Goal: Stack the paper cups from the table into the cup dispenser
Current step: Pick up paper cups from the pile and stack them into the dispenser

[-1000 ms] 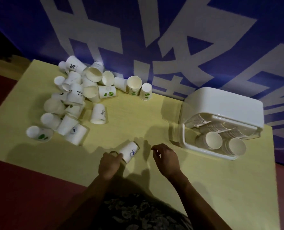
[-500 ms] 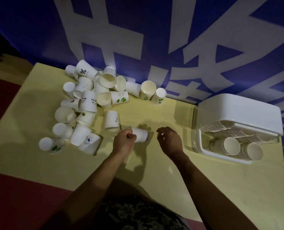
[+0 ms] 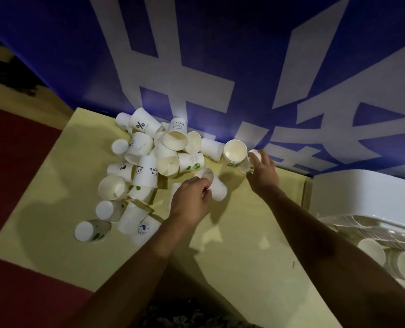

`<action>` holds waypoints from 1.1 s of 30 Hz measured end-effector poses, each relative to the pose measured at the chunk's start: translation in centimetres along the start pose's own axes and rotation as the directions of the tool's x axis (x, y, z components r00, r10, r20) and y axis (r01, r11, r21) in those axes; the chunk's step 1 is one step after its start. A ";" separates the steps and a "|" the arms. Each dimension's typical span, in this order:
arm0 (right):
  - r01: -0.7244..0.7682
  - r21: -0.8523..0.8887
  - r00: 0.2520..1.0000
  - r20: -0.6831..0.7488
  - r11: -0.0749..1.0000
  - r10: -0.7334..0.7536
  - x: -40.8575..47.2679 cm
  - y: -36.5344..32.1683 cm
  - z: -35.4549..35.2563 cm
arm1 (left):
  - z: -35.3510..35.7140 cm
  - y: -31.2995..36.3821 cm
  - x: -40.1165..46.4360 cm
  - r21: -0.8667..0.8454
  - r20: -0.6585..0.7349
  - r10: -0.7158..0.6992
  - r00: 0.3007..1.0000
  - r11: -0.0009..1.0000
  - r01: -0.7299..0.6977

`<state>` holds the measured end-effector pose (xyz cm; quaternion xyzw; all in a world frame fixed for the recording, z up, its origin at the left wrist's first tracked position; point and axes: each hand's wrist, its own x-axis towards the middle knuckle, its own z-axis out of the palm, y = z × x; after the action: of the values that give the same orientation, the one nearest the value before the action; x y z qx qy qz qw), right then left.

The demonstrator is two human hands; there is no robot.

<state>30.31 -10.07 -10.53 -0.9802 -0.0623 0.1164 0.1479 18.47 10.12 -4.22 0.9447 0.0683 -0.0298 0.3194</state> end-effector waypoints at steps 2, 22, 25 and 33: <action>-0.019 0.036 0.999 -0.036 0.999 0.021 0.4 0.1 0.4 | 0.2 -0.1 0.1 0.006 0.016 -0.016 1.000 1.000 0.016; -0.260 0.860 0.955 0.162 0.439 0.248 -16.1 -0.9 -3.8 | 2.1 2.5 -4.2 -0.145 0.088 -0.093 0.992 0.984 0.105; -0.152 0.850 0.988 0.140 0.504 0.063 -18.6 0.4 -4.0 | 2.4 3.5 -5.5 -0.160 0.079 -0.021 0.997 0.986 0.034; 0.006 0.728 0.999 -0.038 0.686 0.032 -23.5 5.0 -5.4 | 4.6 9.2 -8.6 -0.043 0.139 0.206 0.968 0.978 -0.202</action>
<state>9.39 -19.95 -2.07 -0.8442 -0.0004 0.1091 0.5248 11.28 -0.90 -1.51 0.9375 -0.0520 -0.0635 0.3383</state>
